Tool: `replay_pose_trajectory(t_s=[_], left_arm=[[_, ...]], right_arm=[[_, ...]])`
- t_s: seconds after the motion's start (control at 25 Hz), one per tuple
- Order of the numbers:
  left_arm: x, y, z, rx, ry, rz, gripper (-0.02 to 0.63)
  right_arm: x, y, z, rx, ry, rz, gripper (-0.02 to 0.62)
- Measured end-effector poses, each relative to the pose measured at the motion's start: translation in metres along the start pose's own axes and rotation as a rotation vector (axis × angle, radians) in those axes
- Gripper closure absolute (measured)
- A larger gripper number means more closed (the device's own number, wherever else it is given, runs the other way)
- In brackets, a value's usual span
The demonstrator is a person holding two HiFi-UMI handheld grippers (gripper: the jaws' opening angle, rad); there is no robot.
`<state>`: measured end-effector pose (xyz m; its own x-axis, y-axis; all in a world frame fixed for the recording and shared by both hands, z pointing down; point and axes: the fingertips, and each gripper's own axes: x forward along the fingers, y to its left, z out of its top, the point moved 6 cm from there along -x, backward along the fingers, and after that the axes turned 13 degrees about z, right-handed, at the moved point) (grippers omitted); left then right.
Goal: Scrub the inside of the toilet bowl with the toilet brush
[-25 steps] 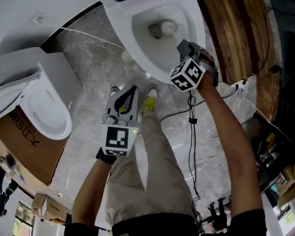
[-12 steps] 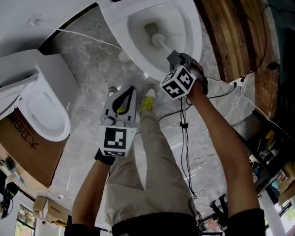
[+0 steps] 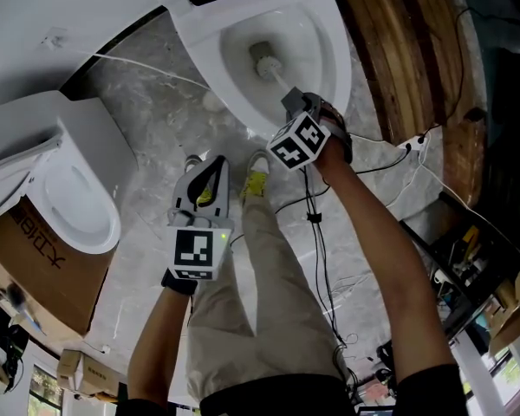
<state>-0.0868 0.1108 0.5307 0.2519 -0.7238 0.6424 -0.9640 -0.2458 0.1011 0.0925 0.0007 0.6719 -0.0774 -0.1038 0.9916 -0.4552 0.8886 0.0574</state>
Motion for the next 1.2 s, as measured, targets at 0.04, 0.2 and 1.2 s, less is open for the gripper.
replay_pose_trajectory(t_s=[0.04,0.2,1.2], left_arm=[[0.001,0.001,0.001,-0.001,0.0,0.001,0.588],[0.007,0.005,0.003,-0.001,0.001,0.005,0.588],[0.074,0.0,-0.007,-0.009,0.106,-0.002,0.588]], right_arm=[[0.002,-0.001,0.004,-0.007,0.004,0.0,0.437],[0.013,-0.011,0.015,-0.005,0.012,0.002,0.437],[0.084,-0.065,0.048,-0.111,-0.023,-0.001,0.443]])
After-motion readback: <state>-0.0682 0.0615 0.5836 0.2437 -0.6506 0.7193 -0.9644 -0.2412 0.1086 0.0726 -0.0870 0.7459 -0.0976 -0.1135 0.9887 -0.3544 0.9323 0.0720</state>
